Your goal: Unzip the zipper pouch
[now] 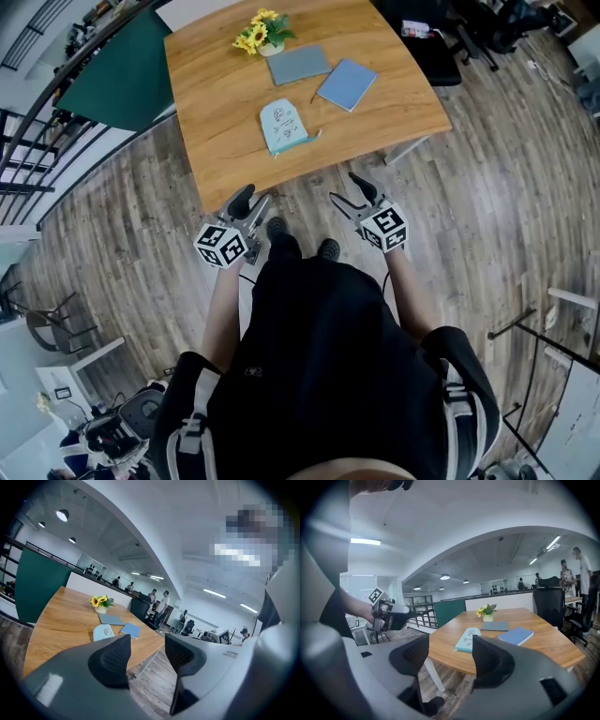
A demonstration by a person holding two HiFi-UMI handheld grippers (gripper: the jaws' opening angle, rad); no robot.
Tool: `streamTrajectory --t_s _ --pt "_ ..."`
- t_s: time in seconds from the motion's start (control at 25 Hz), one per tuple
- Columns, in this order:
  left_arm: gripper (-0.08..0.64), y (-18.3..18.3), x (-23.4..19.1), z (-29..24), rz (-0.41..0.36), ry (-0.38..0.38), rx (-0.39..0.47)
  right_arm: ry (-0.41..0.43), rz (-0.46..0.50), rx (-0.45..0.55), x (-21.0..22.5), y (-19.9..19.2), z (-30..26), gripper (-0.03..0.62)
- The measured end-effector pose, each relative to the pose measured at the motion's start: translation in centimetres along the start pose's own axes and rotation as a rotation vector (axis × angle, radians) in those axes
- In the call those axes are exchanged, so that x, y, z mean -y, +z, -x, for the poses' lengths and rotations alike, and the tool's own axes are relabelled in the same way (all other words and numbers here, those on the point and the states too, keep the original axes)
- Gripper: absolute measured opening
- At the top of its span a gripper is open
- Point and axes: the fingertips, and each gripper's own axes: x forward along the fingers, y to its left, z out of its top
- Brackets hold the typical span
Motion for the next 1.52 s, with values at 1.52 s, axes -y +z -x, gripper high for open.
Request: streamTrajectory --t_s 1.52 --pt "0.213 2.2 -12.5 -0.6 0.082 -0.147 -0.108 -0.177 -0.034 -0.065 -0.7 2.5 -10.2 0.284"
